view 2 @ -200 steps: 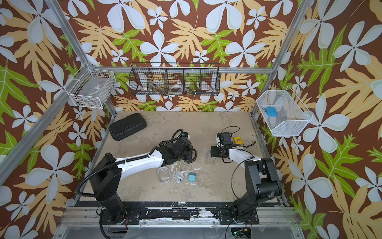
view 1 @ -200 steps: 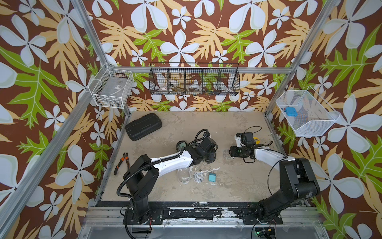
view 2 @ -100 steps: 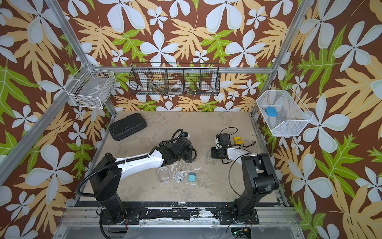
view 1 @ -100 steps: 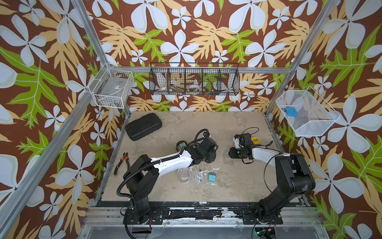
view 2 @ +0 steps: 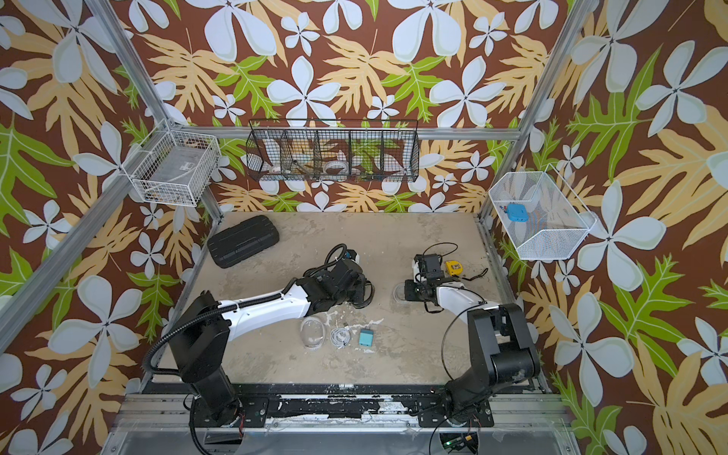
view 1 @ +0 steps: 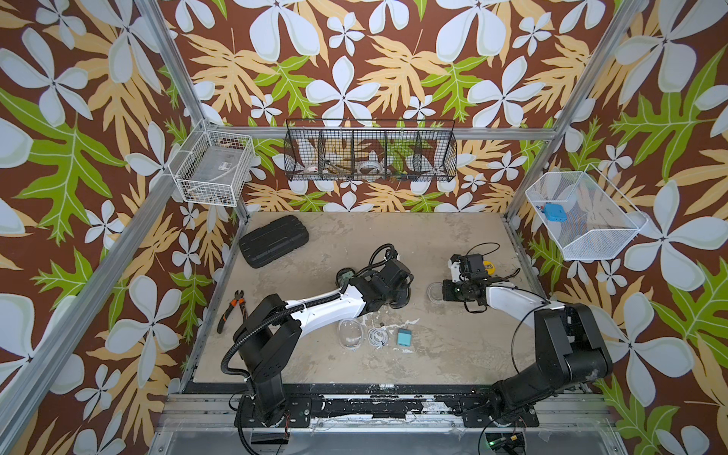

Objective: Pack away charging kits
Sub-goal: Pick up the charging cable from the center of the board, then place the charging cable in the storage bag.

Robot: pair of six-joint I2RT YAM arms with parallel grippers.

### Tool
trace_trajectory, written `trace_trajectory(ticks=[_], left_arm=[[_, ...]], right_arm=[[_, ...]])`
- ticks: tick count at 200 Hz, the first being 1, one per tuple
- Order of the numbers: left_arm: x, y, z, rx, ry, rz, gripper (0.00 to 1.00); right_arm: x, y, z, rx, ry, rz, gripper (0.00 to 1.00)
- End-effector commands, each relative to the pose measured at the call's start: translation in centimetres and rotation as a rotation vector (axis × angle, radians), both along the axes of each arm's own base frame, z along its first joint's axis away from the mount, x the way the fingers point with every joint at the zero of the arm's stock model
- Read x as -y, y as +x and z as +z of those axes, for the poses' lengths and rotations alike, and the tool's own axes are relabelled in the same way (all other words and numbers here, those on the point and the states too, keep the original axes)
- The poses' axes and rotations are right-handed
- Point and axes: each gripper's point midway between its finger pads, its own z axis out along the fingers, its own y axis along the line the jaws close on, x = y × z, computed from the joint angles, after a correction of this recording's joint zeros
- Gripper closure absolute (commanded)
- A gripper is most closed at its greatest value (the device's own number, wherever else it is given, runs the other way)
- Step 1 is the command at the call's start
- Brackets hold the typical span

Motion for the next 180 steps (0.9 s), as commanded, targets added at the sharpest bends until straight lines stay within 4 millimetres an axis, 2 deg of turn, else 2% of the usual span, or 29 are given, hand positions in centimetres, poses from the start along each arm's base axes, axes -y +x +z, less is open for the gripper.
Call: trace_trajectory(ticks=[1, 18, 39, 70, 97, 136, 156, 180], left_arm=[[0.3, 0.2, -0.3, -0.009, -0.029, 0.015, 1.0], [0.4, 0.2, -0.6, -0.019, -0.042, 0.021, 1.0], [0.8, 0.2, -0.8, -0.03, -0.052, 0.02, 1.0], [0.8, 0.4, -0.7, -0.028, -0.06, 0.03, 1.0], [0.7, 0.4, -0.7, -0.026, -0.066, 0.039, 1.0], [0.5, 0.1, 0.1, -0.008, -0.132, 0.04, 1.0], [0.2, 0.0, 0.6, 0.004, -0.157, 0.041, 1.0], [0.4, -0.4, 1.7, 0.028, -0.208, 0.013, 1.0]], right_arm=[[-0.7, -0.3, 2.2, 0.036, 0.027, 0.011, 0.9], [-1.6, -0.7, 4.6, 0.075, 0.032, 0.032, 0.9], [-3.8, -1.6, 7.1, 0.113, 0.05, 0.075, 0.9], [-7.4, -2.6, 8.4, 0.113, 0.13, 0.134, 0.9], [-9.5, -2.9, 7.5, 0.084, 0.165, 0.171, 0.9], [-11.1, -3.8, 5.3, 0.032, 0.188, 0.212, 0.9], [-10.9, -4.3, 3.4, -0.006, 0.168, 0.208, 0.9], [-10.5, -4.3, 2.4, -0.015, 0.141, 0.203, 0.9]])
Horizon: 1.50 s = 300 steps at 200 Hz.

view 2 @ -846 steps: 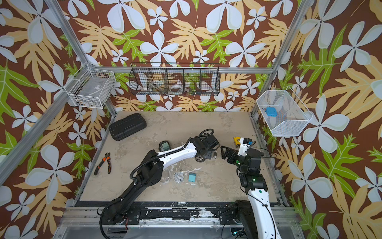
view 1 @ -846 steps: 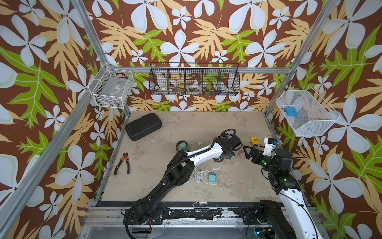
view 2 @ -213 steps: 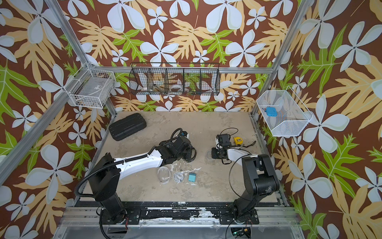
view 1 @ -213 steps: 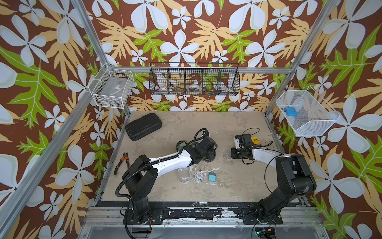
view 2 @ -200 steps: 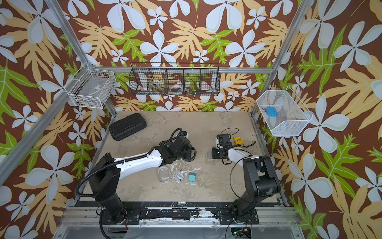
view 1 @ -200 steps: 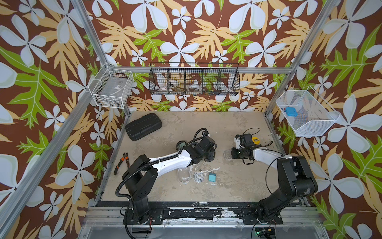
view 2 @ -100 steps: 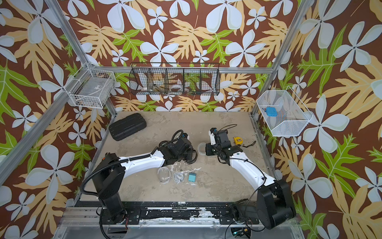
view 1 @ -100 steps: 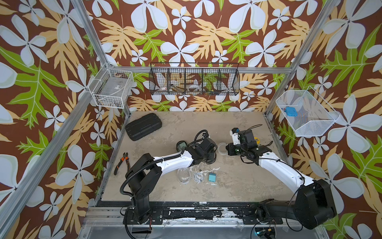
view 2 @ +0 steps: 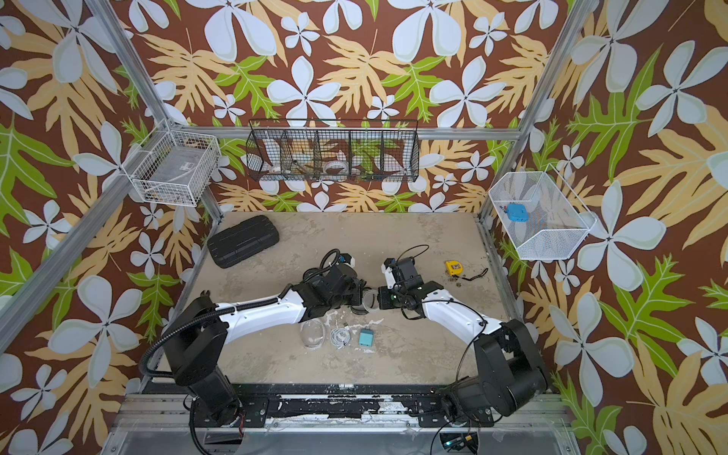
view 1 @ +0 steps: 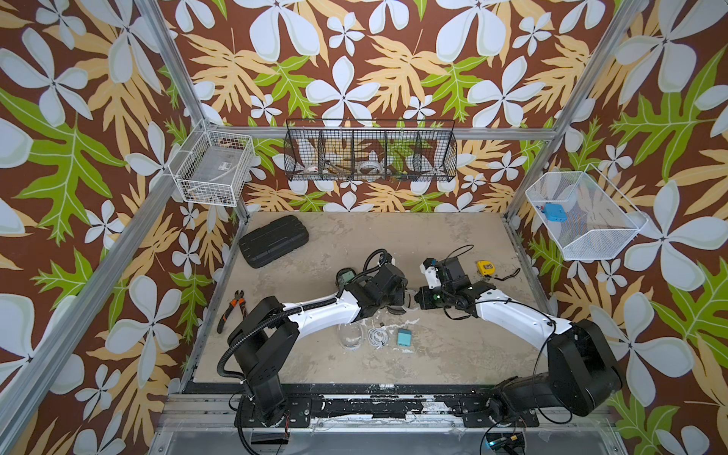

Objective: Pack away charging kits
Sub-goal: Place the charging cable in the storage bag.

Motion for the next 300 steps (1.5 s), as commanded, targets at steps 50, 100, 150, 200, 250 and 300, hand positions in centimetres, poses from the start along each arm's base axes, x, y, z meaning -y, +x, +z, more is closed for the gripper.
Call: trace_trajectory(ticks=[50, 100, 150, 200, 250, 300], left_arm=[[2.0, -1.4, 2.7, 0.068, -0.216, -0.116, 1.0], [1.7, -1.6, 2.7, 0.097, -0.283, -0.099, 1.0], [1.2, -1.4, 2.2, 0.114, -0.288, -0.068, 1.0], [0.5, -1.3, 0.9, 0.141, -0.307, -0.042, 1.0], [0.1, -1.2, -0.5, 0.137, -0.301, -0.022, 1.0], [0.8, -1.2, -1.0, 0.117, -0.318, -0.034, 1.0]], right_arm=[[-1.9, 1.8, 1.0, 0.03, 0.059, 0.039, 0.91], [-2.9, 2.7, 0.1, -0.014, 0.074, 0.046, 0.91], [-3.4, 3.1, -2.0, -0.064, 0.088, 0.023, 0.91], [-3.7, 3.1, -3.4, -0.103, 0.105, 0.01, 0.9], [-2.7, 3.5, -2.2, -0.038, 0.056, -0.005, 0.92], [-3.1, 2.8, -3.0, -0.075, 0.078, 0.006, 0.91]])
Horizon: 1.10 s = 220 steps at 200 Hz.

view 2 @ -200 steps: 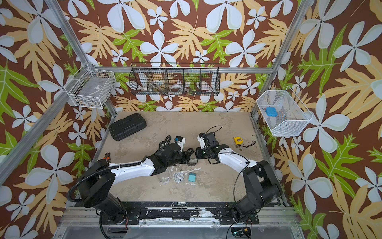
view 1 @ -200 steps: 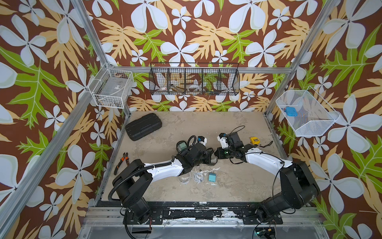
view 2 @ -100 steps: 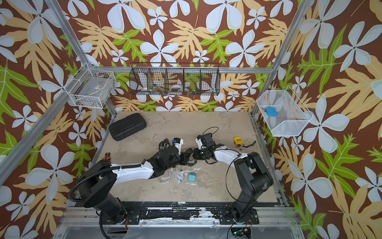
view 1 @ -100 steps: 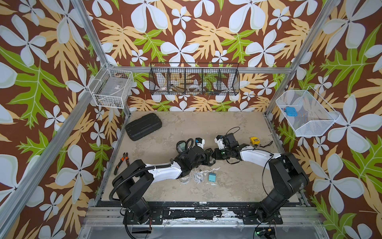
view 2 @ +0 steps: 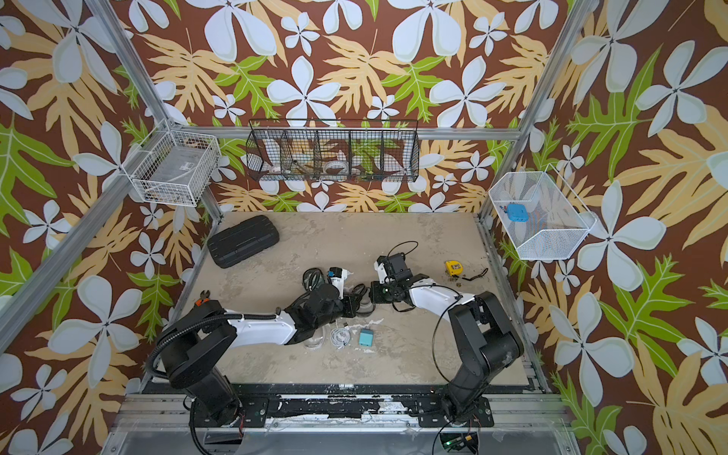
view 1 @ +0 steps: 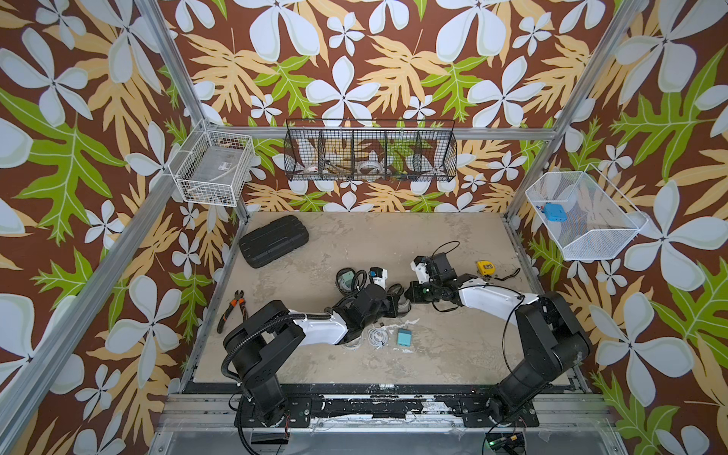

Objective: Pack away charging kits
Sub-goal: Place the charging cable in the storage bag.

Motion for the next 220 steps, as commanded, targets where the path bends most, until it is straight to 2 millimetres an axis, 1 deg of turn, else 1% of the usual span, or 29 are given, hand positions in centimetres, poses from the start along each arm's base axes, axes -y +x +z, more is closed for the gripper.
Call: trace_trajectory(ticks=[1, 44, 72, 101, 120, 138, 165, 171, 191, 202, 220], left_arm=[[0.6, 0.4, 1.2, 0.023, -0.049, -0.001, 1.0], [0.7, 0.3, 1.3, 0.027, -0.05, -0.013, 1.0], [0.6, 0.3, 1.6, 0.035, -0.057, -0.009, 1.0], [0.7, 0.2, 1.7, 0.038, -0.051, -0.019, 1.0], [0.5, 0.4, 1.8, 0.047, -0.036, -0.011, 1.0], [0.6, 0.6, 1.8, 0.063, -0.02, -0.013, 1.0], [0.9, 1.0, 1.8, 0.08, 0.006, -0.021, 1.0], [1.0, 1.1, 1.6, 0.079, 0.018, -0.02, 1.0], [0.8, 1.5, 1.5, 0.079, 0.044, -0.007, 1.0], [0.8, 1.7, 1.5, 0.08, 0.054, -0.002, 1.0], [0.7, 1.9, 1.3, 0.076, 0.074, 0.011, 1.0]], right_arm=[[-0.2, 0.0, -0.4, -0.005, 0.007, 0.001, 0.91], [-0.6, 0.2, -1.5, -0.038, 0.007, 0.007, 0.91], [0.0, 0.3, -2.6, -0.042, -0.042, -0.001, 0.9], [0.2, 0.5, -2.7, -0.035, -0.052, -0.012, 0.89], [0.4, 0.5, -2.7, -0.035, -0.081, 0.004, 0.86], [0.4, 0.5, -1.8, -0.02, -0.087, 0.015, 0.82], [0.2, 0.6, -0.1, 0.012, -0.074, 0.031, 0.62], [0.2, 0.7, 0.3, 0.022, -0.071, 0.032, 0.59], [0.2, 1.0, 1.6, 0.053, -0.07, 0.034, 0.56], [0.3, 1.0, 1.9, 0.061, -0.074, 0.038, 0.55], [1.0, 1.3, 2.5, 0.075, -0.085, 0.034, 0.53]])
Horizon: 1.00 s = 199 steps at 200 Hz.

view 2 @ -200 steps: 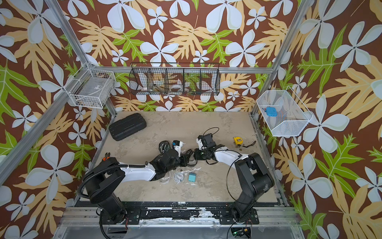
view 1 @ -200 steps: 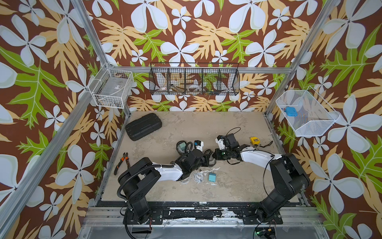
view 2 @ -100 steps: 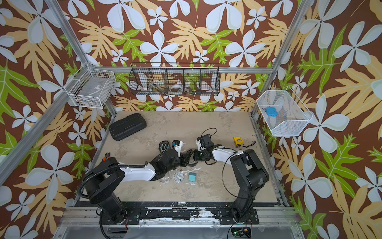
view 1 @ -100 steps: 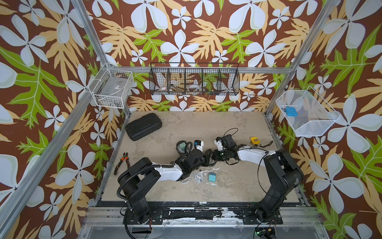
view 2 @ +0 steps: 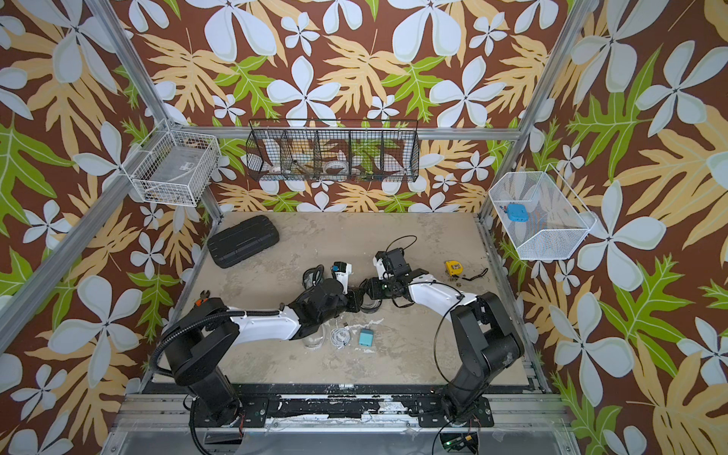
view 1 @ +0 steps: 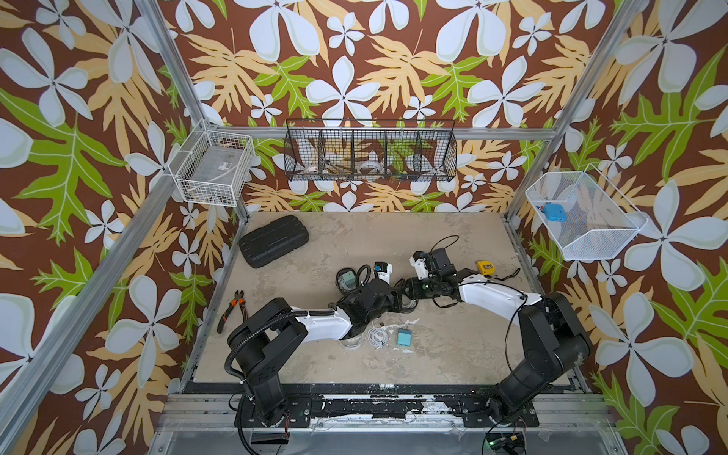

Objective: Pack away charging kits
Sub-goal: Place the charging cable in the storage bag, then pick up the plug from the center of the board.

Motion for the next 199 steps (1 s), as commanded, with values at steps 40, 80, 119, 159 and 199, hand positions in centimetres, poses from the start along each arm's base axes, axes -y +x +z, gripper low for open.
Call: trace_trajectory(ticks=[40, 80, 119, 159, 199], left_arm=[[-0.4, 0.7, 0.0, 0.015, 0.049, 0.026, 1.0], [-0.6, 1.1, 0.9, 0.026, 0.071, 0.043, 1.0], [0.0, 0.9, 1.3, 0.015, 0.086, 0.012, 1.0], [0.8, 0.7, 1.5, 0.019, 0.104, -0.04, 1.0], [0.8, 0.7, 2.0, 0.02, 0.105, -0.044, 1.0]], right_arm=[[2.6, 0.2, 1.2, 0.024, 0.001, 0.006, 0.46], [8.7, 1.6, 2.4, 0.059, -0.043, -0.119, 0.35], [16.6, 3.0, 2.3, 0.089, -0.182, -0.293, 0.21], [18.5, 3.7, -1.0, 0.028, -0.268, -0.311, 0.16], [19.0, 3.6, -3.2, -0.021, -0.293, -0.323, 0.14]])
